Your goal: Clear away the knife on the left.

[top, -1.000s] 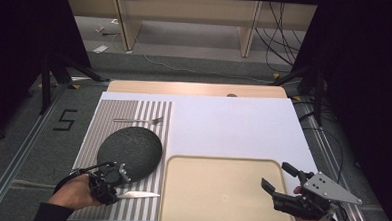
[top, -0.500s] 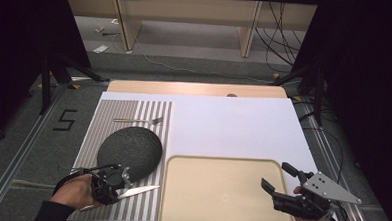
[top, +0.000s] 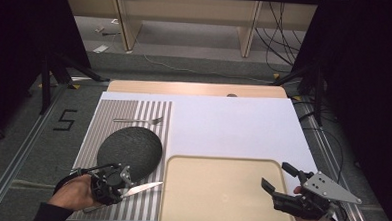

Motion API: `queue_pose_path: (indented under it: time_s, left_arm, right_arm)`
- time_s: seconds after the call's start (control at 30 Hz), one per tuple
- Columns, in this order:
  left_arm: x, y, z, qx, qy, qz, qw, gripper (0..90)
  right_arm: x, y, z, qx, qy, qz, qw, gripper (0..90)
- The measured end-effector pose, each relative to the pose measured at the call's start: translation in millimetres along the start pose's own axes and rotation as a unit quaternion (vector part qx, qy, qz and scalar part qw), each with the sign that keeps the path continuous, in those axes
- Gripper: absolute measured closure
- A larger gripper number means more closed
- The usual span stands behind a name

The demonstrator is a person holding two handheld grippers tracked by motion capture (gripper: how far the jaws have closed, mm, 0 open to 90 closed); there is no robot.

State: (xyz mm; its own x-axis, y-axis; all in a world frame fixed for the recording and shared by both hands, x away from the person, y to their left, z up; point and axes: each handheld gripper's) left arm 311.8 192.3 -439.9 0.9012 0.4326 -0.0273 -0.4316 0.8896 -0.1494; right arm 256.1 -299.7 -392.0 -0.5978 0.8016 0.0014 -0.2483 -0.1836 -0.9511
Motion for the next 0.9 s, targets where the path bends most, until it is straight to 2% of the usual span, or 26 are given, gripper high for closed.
queue_pose_path:
  time_s: [0.13,0.27,0.3,0.33,0.43,0.6,0.77,0.9]
  left_arm:
    - [-1.7,-4.6,8.7,-0.018,0.000,0.005,0.9998,80.0]
    - [-1.5,-9.4,17.1,-0.046,0.004,0.022,0.9987,80.0]
    - [-1.5,-9.4,17.1,-0.046,0.004,0.022,0.9987,80.0]
    - [-1.3,-13.0,20.7,-0.058,0.007,0.034,0.9977,80.0]
    - [0.9,-17.2,23.7,-0.075,0.008,0.056,0.9956,80.0]
    - [8.2,-23.0,29.3,-0.101,0.002,0.106,0.9892,80.0]
    - [11.6,-27.1,33.4,-0.109,0.001,0.124,0.9864,80.0]
    - [11.9,-28.6,34.0,-0.106,-0.001,0.129,0.9860,80.0]
  right_arm:
    - [-0.1,-0.1,-0.2,0.000,0.000,-0.001,1.0000,19.3]
    - [-0.5,-0.1,-0.1,-0.001,0.001,-0.001,1.0000,19.3]
    - [-0.5,-0.2,0.0,-0.001,0.000,0.000,1.0000,19.3]
    - [-0.5,-0.2,0.1,-0.002,0.000,0.000,1.0000,19.3]
    - [-0.7,-0.2,0.4,-0.001,0.000,-0.001,1.0000,19.4]
    - [-0.6,-0.2,0.5,-0.001,0.000,-0.002,1.0000,19.4]
    - [-0.9,-0.2,0.5,-0.002,0.000,-0.002,1.0000,19.4]
    - [-1.0,-0.2,0.5,-0.002,0.000,-0.002,1.0000,19.4]
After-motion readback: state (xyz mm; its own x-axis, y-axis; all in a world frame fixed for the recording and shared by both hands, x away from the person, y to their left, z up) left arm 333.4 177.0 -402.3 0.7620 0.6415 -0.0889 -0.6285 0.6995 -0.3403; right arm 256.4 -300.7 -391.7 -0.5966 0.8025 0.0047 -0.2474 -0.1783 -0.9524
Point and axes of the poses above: each handheld gripper's, and its own axes: z roughly backward along the jaws, y roughly out of its underside, x roughly to its left
